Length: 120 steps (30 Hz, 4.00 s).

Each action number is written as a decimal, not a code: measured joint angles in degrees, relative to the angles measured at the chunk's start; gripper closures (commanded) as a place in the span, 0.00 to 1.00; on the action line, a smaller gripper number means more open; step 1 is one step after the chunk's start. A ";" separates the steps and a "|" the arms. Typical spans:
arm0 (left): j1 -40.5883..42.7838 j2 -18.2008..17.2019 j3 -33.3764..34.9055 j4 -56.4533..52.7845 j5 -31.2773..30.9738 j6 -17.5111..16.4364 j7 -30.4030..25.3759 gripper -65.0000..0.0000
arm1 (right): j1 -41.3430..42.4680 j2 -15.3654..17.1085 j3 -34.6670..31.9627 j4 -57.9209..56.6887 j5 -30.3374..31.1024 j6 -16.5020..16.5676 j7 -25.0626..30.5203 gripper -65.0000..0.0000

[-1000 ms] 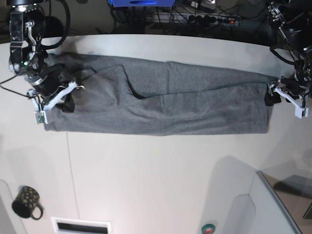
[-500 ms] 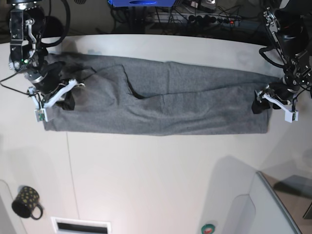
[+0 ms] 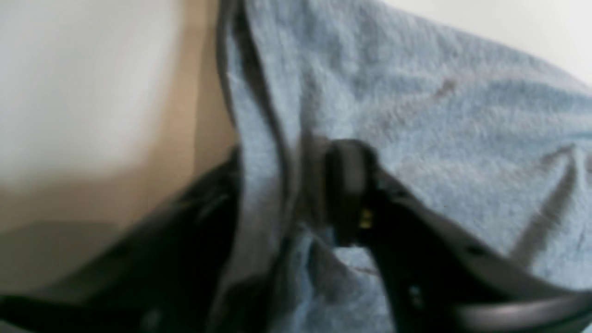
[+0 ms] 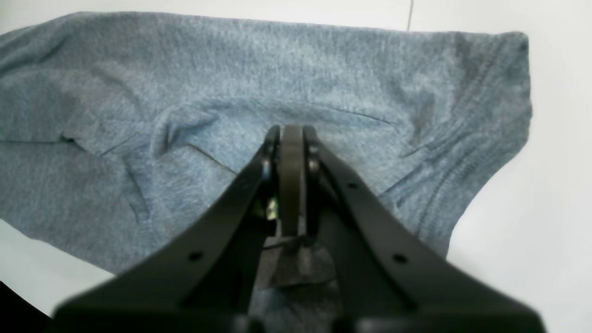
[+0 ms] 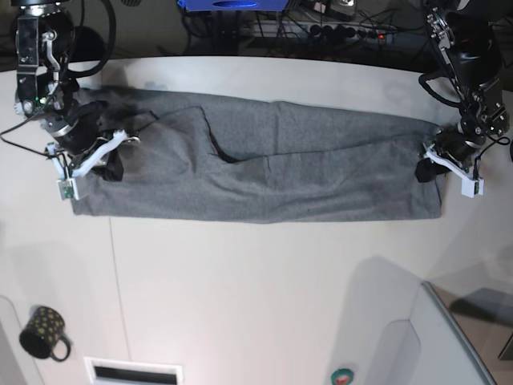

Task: Layout the t-shirt on the table in an organized manner, then fold the t-shirt properly
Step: 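Pull the strip ends apart with both grippers to straighten it, then carry the strip end held by the left gripper toward the right gripper, then lay the folded end down over the strip middle and release it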

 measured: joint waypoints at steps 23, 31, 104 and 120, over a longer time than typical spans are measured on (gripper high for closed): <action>7.02 -1.25 0.13 19.12 4.20 0.85 4.96 1.00 | -1.88 0.83 0.02 0.11 0.07 0.00 0.24 0.99; 16.94 8.15 0.76 45.44 4.20 0.11 12.74 1.00 | -1.75 0.90 0.11 0.15 0.02 0.00 0.17 0.99; 10.75 17.68 41.07 40.70 4.13 19.30 15.72 1.00 | 1.22 0.94 0.11 0.09 0.02 0.00 0.00 0.99; 11.34 17.86 42.05 42.49 4.13 19.28 16.06 1.00 | 1.25 0.92 0.11 0.09 0.04 0.00 0.02 0.99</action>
